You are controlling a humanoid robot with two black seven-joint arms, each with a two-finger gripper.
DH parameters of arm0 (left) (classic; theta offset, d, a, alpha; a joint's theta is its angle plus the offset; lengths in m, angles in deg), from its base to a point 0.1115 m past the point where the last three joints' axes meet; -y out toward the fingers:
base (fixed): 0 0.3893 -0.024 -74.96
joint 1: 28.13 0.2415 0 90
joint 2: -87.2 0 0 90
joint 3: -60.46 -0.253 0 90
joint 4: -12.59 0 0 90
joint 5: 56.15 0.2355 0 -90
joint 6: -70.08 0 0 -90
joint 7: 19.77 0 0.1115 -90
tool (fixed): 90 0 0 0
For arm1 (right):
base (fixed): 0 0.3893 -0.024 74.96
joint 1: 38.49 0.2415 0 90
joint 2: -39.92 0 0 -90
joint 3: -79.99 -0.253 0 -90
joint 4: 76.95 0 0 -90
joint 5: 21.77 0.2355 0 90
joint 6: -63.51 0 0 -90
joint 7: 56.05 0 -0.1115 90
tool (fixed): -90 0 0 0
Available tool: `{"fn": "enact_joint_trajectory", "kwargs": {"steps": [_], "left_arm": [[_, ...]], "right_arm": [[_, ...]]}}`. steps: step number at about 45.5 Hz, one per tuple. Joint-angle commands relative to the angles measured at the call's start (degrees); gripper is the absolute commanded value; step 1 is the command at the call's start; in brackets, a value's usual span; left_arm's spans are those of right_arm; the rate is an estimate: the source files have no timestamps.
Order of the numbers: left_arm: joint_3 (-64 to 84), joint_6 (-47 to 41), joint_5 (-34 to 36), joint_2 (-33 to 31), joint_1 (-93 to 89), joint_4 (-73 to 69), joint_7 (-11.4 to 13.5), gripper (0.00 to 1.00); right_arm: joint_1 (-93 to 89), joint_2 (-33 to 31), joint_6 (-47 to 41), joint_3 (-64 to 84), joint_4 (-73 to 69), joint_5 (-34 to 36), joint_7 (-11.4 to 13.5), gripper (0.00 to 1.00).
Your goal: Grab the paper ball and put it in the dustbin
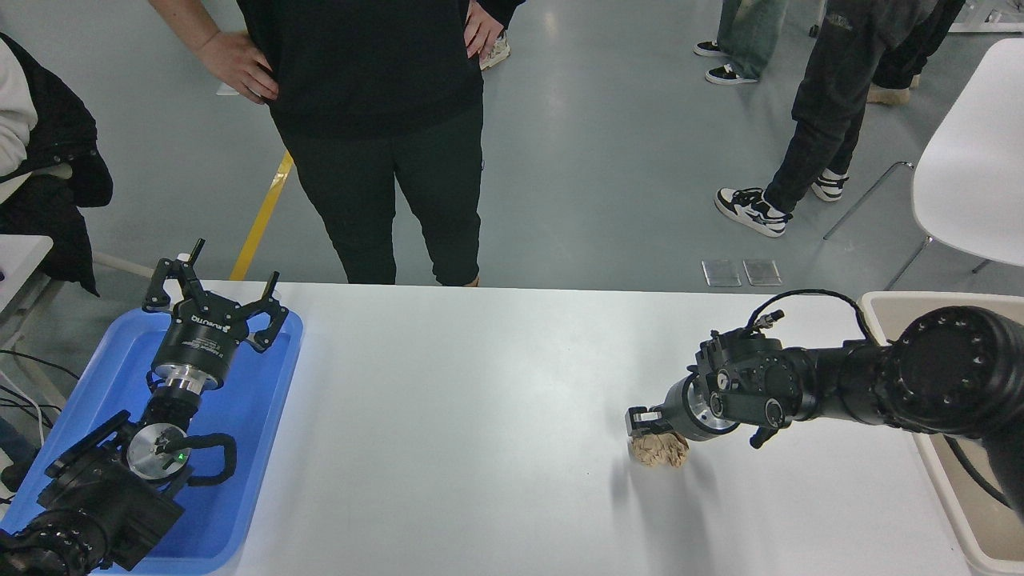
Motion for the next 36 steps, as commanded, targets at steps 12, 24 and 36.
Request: {"fn": "enact_joint_trajectory", "kwargs": {"steps": [12,24,36], "left_arm": [[0.0,0.0,0.0,0.0,0.0,-0.01,0.0,1.0],[0.0,0.0,0.0,0.0,0.0,-0.01,0.0,1.0],[0.0,0.0,0.0,0.0,0.0,-0.01,0.0,1.0]], "right_arm": [[15.12,-7.71,-0.29,5.33,-11.18,-1.38,-0.05,0.0],[34.63,-14.92,-6.08,8.05,-23.22,-1.03,-0.05,0.0],[50.54,-20.72,-14.09,9.02,-28.59,-0.85,-0.05,0.0]]}}
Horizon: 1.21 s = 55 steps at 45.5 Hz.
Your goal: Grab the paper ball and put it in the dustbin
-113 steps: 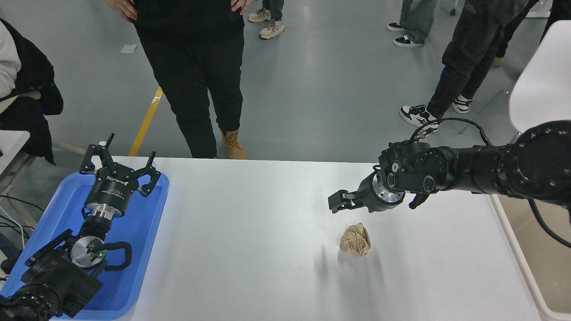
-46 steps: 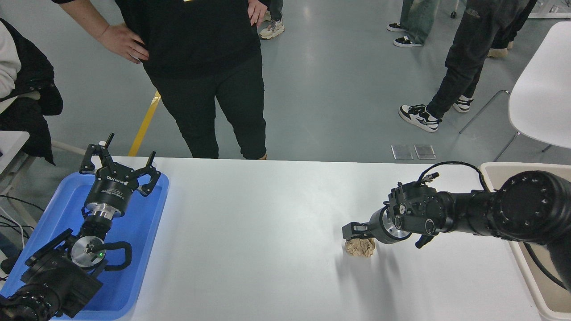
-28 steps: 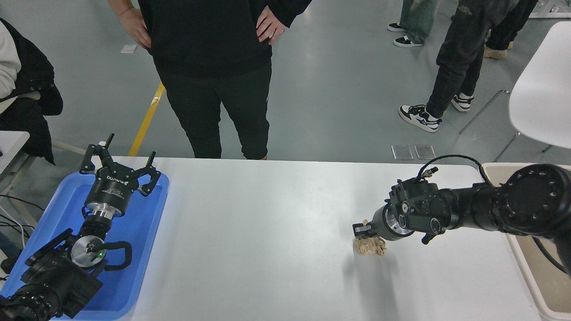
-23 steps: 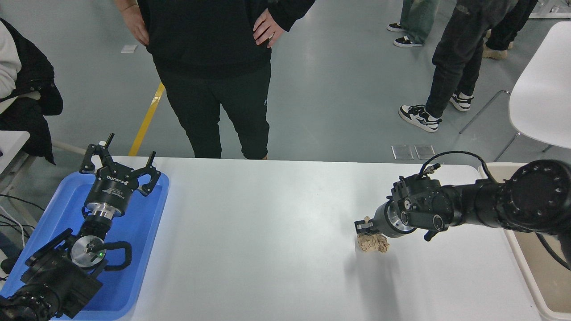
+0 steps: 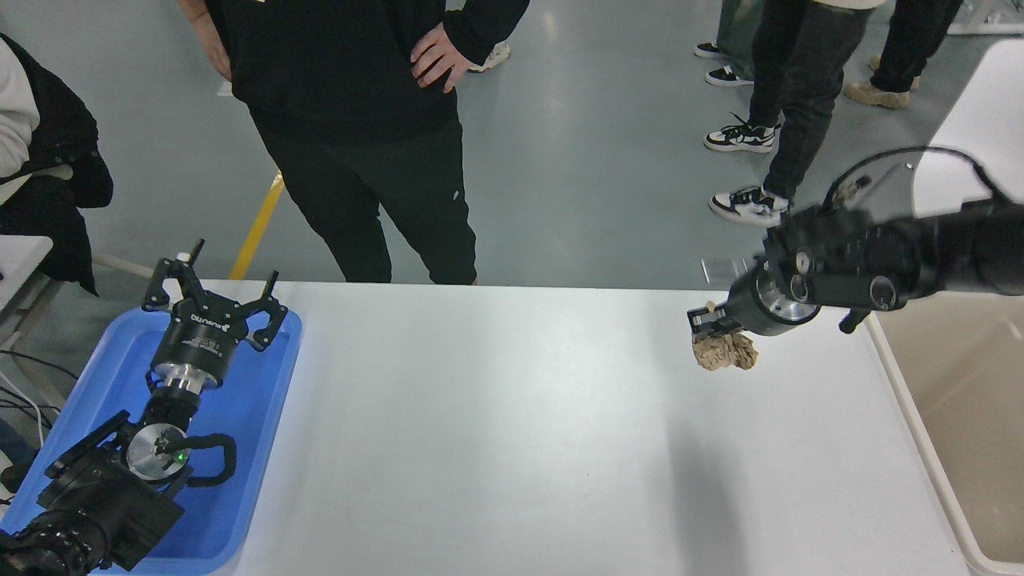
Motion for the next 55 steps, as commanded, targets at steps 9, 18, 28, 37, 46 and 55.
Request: {"fn": "enact_joint_trajectory", "kwargs": {"steps": [9,18,28,37,46,55], "left_arm": [[0.0,0.0,0.0,0.0,0.0,-0.01,0.0,1.0],[0.0,0.0,0.0,0.0,0.0,-0.01,0.0,1.0],[0.0,0.0,0.0,0.0,0.0,-0.01,0.0,1.0],[0.0,0.0,0.0,0.0,0.0,-0.01,0.0,1.0],[0.0,0.0,0.0,0.0,0.0,-0.01,0.0,1.0],[0.0,0.0,0.0,0.0,0.0,-0.01,0.0,1.0]], "right_arm": [[19.62,-7.03,-7.5,2.25,-8.19,0.12,0.01,0.0],[19.63,-7.12,-7.32,2.43,-8.02,-0.06,0.01,0.0],[16.21,-7.99,-4.86,4.98,-4.6,-0.32,0.1,0.0],[6.98,-12.12,0.23,6.2,4.63,-0.58,0.54,0.0],[-8.48,-15.99,5.68,7.53,21.23,0.56,0.54,0.0],[-24.65,-18.1,16.22,3.75,34.86,3.8,0.54,0.0]]}}
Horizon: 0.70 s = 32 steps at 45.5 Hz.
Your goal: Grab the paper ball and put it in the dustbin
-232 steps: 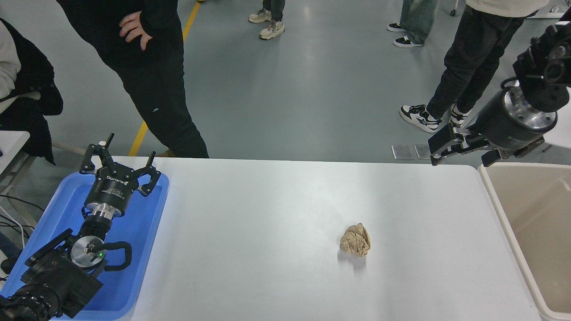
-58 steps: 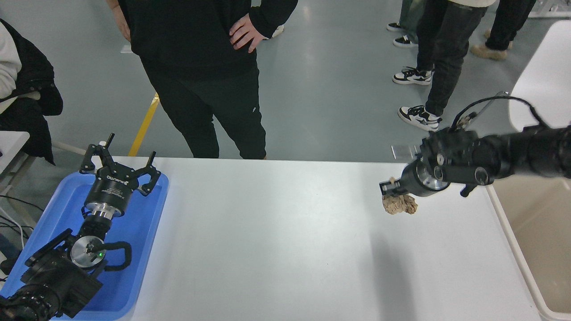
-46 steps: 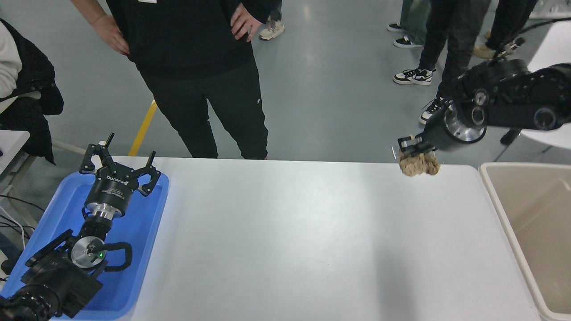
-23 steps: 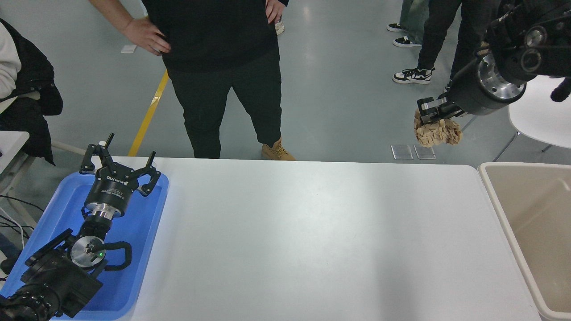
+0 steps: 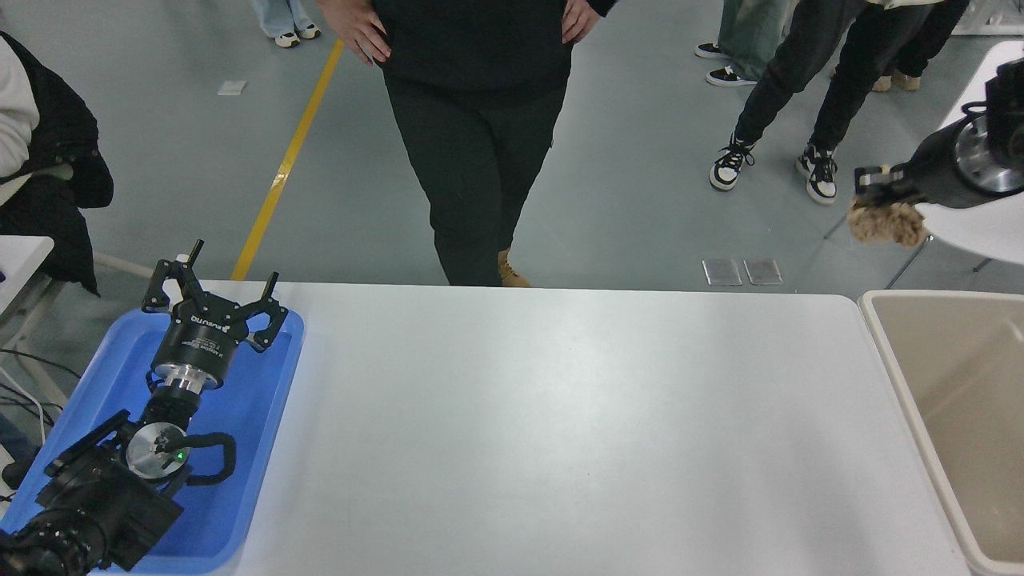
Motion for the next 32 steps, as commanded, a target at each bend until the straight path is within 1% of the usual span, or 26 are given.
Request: {"fn": "enact_joint_trajectory", "kwargs": {"steps": [1,14,20,32], "left_arm": [[0.0,0.0,-0.01,0.01,0.0,-0.01,0.0,1.0],[0.09,0.0,-0.01,0.01,0.0,-0.01,0.0,1.0],[0.0,0.0,-0.01,0.01,0.0,-0.01,0.0,1.0],[0.0,0.0,-0.01,0.01,0.0,-0.01,0.0,1.0]], "right_arm": [[-19.42,-3.04,11.19,-3.19,16.96,4.04,0.14,0.0],[-38.49,-2.6,20.6,-8.46,33.31,11.25,0.14,0.0],[-46.49,-1.81,23.68,-14.17,37.1,11.79,0.14,0.0],[-57.57,0.82,29.83,-23.67,37.98,11.79,0.05,0.0]]}}
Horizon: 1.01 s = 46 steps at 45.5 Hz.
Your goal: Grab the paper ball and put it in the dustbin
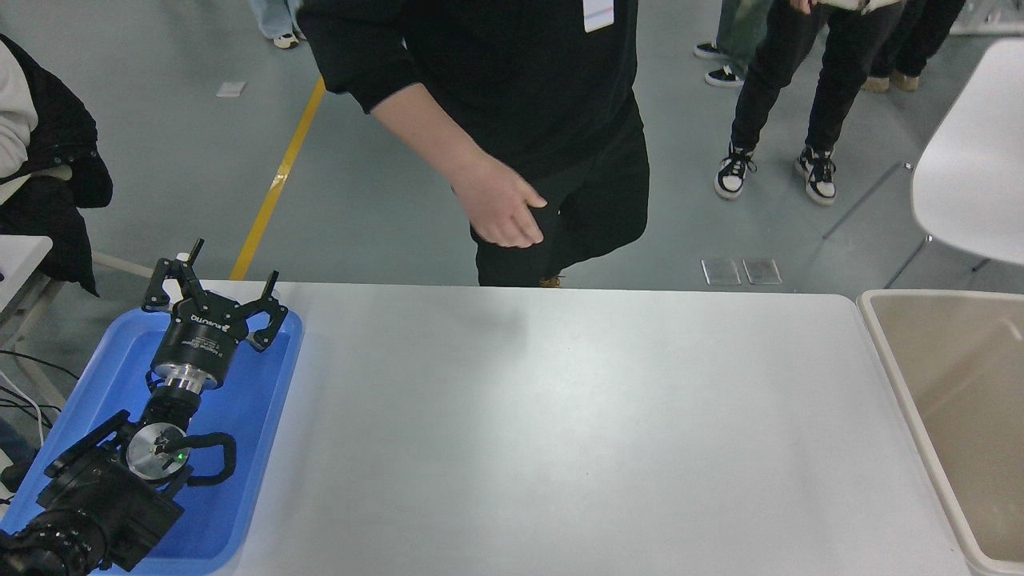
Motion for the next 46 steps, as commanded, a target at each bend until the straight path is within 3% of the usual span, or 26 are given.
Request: {"fn": "enact_joint_trajectory", "kwargs": {"steps": [1,15,19,23,39,46], "left_arm": [[0.0,0.0,0.0,0.0,0.0,0.0,0.0,1.0],[0.0,0.0,0.0,0.0,0.0,0.0,0.0,1.0],[0.0,0.0,0.0,0.0,0.0,0.0,0.0,1.0],[0.0,0.0,0.0,0.0,0.0,0.0,0.0,1.0],[0.0,0.0,0.0,0.0,0.0,0.0,0.0,1.0],[0.0,0.0,-0.09,0.0,0.0,0.0,0.0,1.0]], "right_arm": [[-12.34,2.41,6.24,-8.76,3.75,0.91,-0.06,0.0],[-15.69,6.11,6.42,-11.05,5.95,0.91,-0.15,0.01],[-15.17,6.2,7.03,-11.05,5.95,0.91,-0.24,0.58],[-15.08,6.37,7.73,-11.05,5.95,0.91,-0.24,1.0],[-13.76,7.16,6.95,-12.36,5.42,0.91,-0.15,1.0],[-12.0,6.9,7.47,-20.87,5.15,0.91,-0.5,1.0]]}}
